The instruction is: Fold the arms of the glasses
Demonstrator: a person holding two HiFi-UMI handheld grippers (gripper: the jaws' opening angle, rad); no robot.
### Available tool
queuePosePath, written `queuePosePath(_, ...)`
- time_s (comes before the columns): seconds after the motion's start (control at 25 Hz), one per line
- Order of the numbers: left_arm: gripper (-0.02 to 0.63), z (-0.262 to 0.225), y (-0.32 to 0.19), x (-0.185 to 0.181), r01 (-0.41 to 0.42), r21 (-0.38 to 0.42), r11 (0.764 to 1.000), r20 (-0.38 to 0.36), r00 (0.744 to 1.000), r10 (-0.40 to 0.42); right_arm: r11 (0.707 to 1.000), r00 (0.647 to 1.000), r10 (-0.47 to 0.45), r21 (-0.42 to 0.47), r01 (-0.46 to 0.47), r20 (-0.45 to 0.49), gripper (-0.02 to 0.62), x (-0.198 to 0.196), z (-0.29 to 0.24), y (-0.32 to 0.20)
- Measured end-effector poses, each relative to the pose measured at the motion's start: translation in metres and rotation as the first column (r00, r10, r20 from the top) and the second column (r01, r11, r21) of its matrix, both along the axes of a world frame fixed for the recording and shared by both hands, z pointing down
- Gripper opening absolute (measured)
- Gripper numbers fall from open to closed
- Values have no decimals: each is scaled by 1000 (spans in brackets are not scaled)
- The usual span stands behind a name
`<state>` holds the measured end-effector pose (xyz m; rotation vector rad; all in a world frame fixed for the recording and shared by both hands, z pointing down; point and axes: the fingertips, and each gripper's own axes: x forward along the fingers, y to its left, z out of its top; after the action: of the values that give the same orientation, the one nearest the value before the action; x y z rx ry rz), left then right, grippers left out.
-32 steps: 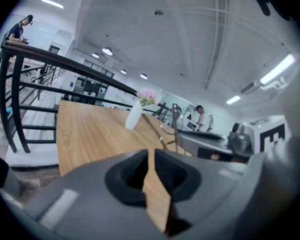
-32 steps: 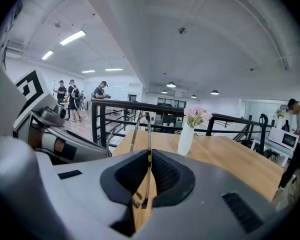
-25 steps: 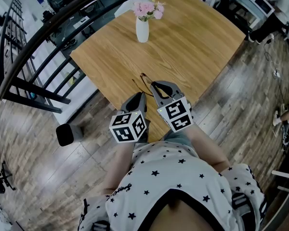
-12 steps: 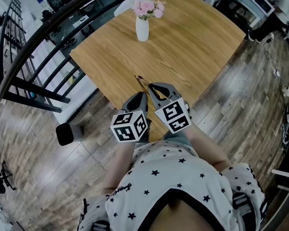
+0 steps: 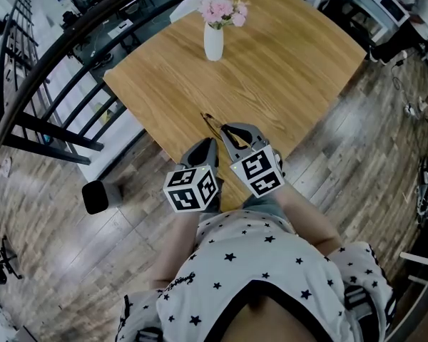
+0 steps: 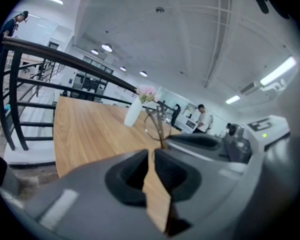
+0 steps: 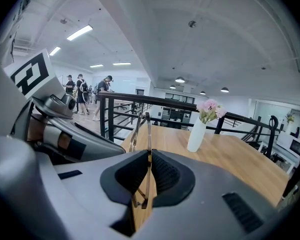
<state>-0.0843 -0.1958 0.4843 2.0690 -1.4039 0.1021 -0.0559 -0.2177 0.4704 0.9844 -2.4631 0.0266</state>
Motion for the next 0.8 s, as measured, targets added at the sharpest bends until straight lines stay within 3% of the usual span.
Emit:
queuePosePath(0.4, 38, 21, 3, -18, 45, -50, 998, 9, 999, -45, 999, 986, -41, -29, 37, -163, 32, 8, 37, -21)
queuePosePath(0.8, 37, 40, 5, -34, 98, -108, 989, 14, 995, -97, 991, 935, -129, -72, 111, -331, 32, 14, 87, -31)
